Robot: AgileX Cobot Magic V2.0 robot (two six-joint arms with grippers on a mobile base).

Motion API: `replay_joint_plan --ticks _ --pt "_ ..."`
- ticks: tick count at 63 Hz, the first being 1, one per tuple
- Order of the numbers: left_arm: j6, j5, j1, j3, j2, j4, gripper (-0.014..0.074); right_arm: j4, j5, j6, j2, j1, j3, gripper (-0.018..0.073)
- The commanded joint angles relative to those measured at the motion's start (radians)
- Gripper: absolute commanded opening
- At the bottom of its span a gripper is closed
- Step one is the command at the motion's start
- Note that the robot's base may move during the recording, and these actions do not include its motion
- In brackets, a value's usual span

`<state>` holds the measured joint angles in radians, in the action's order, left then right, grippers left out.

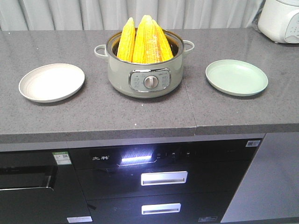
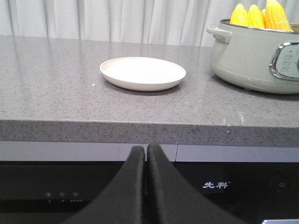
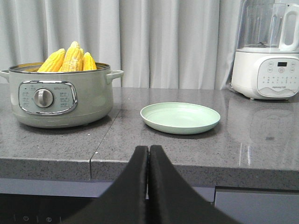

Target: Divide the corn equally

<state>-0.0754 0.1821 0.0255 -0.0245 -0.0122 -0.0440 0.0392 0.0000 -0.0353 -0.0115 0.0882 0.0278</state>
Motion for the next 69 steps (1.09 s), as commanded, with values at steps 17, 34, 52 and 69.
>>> replay_joint_plan --ticks 17,34,52,69 --pt "-0.003 -0.071 0.0 0.023 -0.014 -0.008 -0.0006 0.008 -0.082 -0.007 -0.008 -0.008 0.019 -0.0005" --pt "-0.003 -0.071 0.0 0.023 -0.014 -0.008 -0.0006 0.008 -0.082 -0.007 -0.008 -0.008 0.019 -0.0005" --pt "-0.003 -0.071 0.0 0.023 -0.014 -0.008 -0.0006 0.008 -0.082 -0.007 -0.008 -0.008 0.019 -0.0005" --pt "-0.003 -0.071 0.0 0.023 -0.014 -0.008 -0.0006 0.008 -0.082 -0.007 -0.008 -0.008 0.019 -0.0005"
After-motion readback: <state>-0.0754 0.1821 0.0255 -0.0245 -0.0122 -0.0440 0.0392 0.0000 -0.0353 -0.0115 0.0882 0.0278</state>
